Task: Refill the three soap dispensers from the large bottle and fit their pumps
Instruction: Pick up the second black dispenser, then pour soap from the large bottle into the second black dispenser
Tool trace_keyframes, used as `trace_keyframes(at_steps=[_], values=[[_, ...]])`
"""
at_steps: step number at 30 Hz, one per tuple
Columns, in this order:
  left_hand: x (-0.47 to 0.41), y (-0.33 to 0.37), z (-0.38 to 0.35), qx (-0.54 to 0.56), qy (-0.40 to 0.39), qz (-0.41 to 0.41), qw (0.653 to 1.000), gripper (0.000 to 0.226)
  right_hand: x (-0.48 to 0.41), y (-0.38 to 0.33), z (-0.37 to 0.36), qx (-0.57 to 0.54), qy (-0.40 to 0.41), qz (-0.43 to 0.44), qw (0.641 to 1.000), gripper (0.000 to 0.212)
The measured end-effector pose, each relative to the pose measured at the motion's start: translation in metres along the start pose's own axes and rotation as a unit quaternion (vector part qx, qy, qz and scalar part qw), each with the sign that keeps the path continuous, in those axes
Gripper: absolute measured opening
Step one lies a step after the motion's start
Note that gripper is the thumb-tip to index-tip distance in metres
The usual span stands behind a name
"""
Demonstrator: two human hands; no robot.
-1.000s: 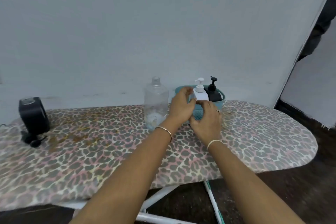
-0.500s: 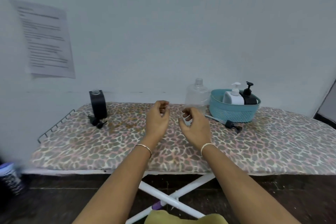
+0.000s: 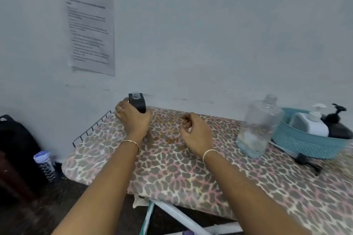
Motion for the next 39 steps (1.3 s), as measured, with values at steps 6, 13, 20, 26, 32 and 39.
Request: trace_keyframes(at_steps=[6, 13, 20, 26, 32, 39], values=[[-0.023, -0.015, -0.018, -0.008, -0.054, 0.029, 0.998, 0.083, -0.021, 0.001, -0.024, -0.001, -0.018, -0.008, 1.000, 0.017], [-0.021, -0.016, -0.020, 0.031, -0.061, 0.032, 0.997, 0.055, -0.026, 0.014, -0.030, -0.021, -0.028, -0.037, 0.999, 0.019], [0.003, 0.014, -0.024, 0.142, -0.085, -0.010, 0.986, 0.054, -0.014, 0.012, -0.014, -0.019, -0.011, -0.031, 0.999, 0.022], [0.044, 0.049, -0.038, 0.195, -0.138, -0.030, 0.971, 0.055, 0.006, 0.028, 0.013, -0.029, 0.028, -0.051, 0.998, 0.031], [0.088, 0.079, -0.056, 0.235, -0.181, -0.040, 0.954, 0.056, 0.028, 0.055, 0.051, -0.050, 0.109, -0.096, 0.988, 0.027], [0.123, 0.100, -0.066, 0.193, -0.170, -0.091, 0.962, 0.057, 0.043, 0.083, 0.093, -0.038, 0.205, -0.118, 0.971, 0.024]])
Point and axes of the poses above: each hand's wrist, its own x-axis away from the middle knuckle, its own z-axis out of the back of the hand, y = z × x, the point moved 3 cm from there along -x, towards the middle knuckle, and after that the axes turned 14 degrees about -z, right-handed, at the moved point
